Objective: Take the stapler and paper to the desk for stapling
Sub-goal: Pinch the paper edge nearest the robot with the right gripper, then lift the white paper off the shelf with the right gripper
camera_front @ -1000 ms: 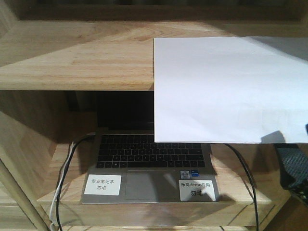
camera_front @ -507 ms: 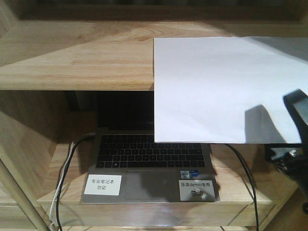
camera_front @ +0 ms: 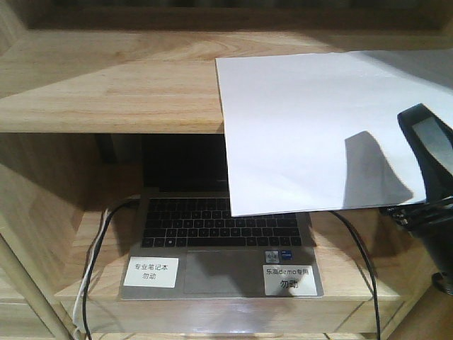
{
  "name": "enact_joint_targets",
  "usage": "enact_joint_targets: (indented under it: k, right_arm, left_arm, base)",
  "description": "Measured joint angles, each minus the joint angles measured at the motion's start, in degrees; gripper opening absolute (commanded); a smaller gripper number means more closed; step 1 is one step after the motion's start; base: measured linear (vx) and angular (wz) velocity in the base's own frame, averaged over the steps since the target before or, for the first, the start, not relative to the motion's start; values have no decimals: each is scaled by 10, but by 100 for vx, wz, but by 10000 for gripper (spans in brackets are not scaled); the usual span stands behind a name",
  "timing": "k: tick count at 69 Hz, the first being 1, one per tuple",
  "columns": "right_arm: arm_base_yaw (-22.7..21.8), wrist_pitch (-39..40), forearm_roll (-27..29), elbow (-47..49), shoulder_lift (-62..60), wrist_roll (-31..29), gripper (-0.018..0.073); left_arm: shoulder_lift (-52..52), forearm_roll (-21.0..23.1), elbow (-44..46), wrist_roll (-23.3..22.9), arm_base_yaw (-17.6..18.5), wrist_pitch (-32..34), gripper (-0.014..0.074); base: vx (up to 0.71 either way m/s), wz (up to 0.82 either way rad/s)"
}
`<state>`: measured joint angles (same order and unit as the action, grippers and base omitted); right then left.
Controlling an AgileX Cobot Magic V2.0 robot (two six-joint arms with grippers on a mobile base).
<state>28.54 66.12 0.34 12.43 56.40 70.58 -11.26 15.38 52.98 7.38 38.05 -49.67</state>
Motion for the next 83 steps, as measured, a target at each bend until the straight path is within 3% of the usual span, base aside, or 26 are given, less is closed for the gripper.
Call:
enact_joint_targets:
  k: [18,68,83]
  right_arm:
    - [0,-31,8,-1,4,0,-12]
    - [0,-3,-3,1,-54,-4,-10]
    - [0,0,-38,38,-74,-5,-6]
  left_arm:
    - [0,0,0,0,0,0,-6]
    - [0,0,0,0,0,0,-6]
    - [0,0,0,0,0,0,-6]
  base:
    - [0,0]
    - [0,0]
    - [0,0]
